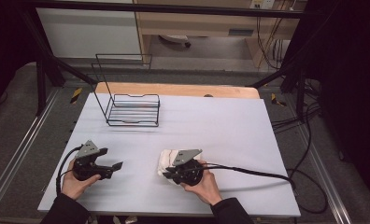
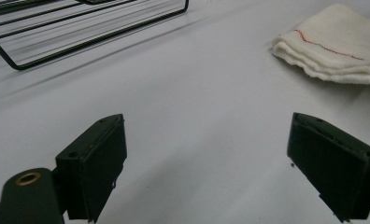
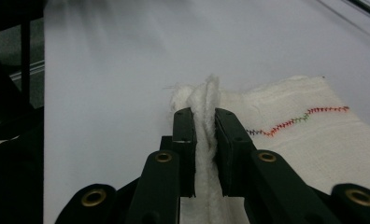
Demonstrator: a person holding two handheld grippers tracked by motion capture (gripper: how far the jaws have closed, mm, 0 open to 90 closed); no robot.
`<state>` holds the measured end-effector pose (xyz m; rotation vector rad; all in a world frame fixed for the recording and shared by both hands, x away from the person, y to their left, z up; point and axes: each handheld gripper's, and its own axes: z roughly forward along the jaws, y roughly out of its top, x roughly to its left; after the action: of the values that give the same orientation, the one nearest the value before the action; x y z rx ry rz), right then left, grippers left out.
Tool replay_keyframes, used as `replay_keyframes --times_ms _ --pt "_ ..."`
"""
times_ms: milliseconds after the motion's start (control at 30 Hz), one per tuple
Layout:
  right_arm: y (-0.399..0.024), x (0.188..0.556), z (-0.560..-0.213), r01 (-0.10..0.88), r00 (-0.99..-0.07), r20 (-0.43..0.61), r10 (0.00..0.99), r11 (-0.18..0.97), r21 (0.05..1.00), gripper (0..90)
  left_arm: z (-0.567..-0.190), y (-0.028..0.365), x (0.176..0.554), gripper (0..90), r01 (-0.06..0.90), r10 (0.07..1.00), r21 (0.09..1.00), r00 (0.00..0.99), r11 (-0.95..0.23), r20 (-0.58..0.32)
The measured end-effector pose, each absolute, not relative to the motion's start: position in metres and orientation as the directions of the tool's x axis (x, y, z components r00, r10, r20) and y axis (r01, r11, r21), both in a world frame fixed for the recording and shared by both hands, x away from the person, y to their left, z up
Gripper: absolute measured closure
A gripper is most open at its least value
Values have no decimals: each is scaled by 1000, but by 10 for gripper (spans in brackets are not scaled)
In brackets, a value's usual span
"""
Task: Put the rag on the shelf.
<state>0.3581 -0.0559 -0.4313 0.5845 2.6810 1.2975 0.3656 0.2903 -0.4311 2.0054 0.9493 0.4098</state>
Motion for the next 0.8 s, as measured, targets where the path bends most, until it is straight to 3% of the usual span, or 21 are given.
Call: replay_keyframes --times_ms 233,367,567,700,800 --pt "-53 358 -439 318 -919 98 382 571 757 756 -431 290 365 119 475 753 812 655 -341 -67" --pt "-60 359 -428 312 -911 88 402 534 786 599 -431 290 365 114 478 752 810 655 -340 -71" --pt "-82 365 -418 338 -878 89 470 478 811 473 -430 288 365 106 482 752 806 655 -342 -73" --pt "-112 374 -418 399 -817 109 566 419 816 316 -430 286 366 97 486 753 806 653 -339 -77" --pt "-127 378 -421 433 -786 113 608 410 803 250 -429 284 366 87 487 752 802 655 -344 -75"
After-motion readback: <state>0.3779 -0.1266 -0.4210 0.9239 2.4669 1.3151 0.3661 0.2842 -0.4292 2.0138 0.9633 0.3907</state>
